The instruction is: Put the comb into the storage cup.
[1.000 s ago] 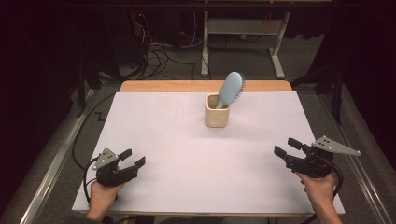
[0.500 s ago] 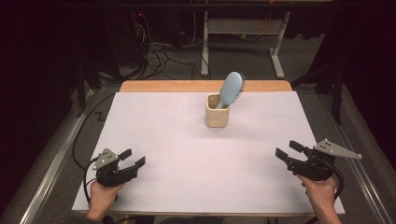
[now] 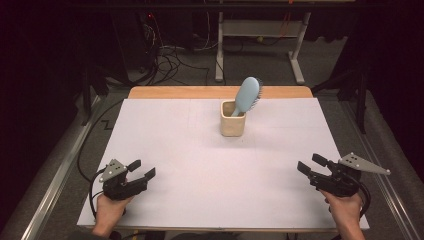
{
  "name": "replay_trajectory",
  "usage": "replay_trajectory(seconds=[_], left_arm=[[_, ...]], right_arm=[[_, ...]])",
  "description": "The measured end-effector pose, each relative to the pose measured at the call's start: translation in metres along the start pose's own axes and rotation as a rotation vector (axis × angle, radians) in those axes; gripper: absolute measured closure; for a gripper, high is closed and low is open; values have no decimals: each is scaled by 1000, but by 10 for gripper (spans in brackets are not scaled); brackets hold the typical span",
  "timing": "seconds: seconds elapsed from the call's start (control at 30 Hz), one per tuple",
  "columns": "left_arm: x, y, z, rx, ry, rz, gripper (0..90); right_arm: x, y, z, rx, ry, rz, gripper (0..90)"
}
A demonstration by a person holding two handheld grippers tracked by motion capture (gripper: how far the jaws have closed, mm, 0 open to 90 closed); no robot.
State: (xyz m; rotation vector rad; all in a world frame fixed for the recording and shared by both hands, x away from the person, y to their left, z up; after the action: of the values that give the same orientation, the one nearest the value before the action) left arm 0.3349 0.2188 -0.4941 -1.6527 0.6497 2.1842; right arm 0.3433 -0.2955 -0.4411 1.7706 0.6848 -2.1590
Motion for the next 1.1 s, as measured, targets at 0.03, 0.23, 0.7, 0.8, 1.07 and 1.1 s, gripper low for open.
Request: replay_trajectory(seconds=[0.03,0.23,0.7,0.8,1.07,1.1], left_arm=[[0,0,0,0,0,-1,337],[0,0,0,-1,-1,-2,337],[0,0,0,-1,-1,-3,338],[0,0,0,-1,0,-1,338],[0,0,0,-1,0,-3,338],[0,0,0,-1,0,-3,338]], right_arm=[[1,1,1,2,0,1,306],[4,4,3,13,-3,-10,304],[12,8,9,29,-8,-24,304],[14,9,10,33,-11,-26,305],[17,13,11,45,-13,-31,306],[17,13,11,47,-14,-34,306]])
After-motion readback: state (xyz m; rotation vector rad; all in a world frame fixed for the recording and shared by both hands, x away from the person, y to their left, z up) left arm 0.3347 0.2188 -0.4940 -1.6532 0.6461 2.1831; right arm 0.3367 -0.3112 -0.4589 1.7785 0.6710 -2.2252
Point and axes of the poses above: each handheld gripper's, and its own axes: z roughly backward along the jaws, x roughly out of its underside, y roughly to its right, the point moved 7 cm from there along -z, roughly forward along the jaws, and after that the axes turned 15 degrees about y, right-handed, at the moved point
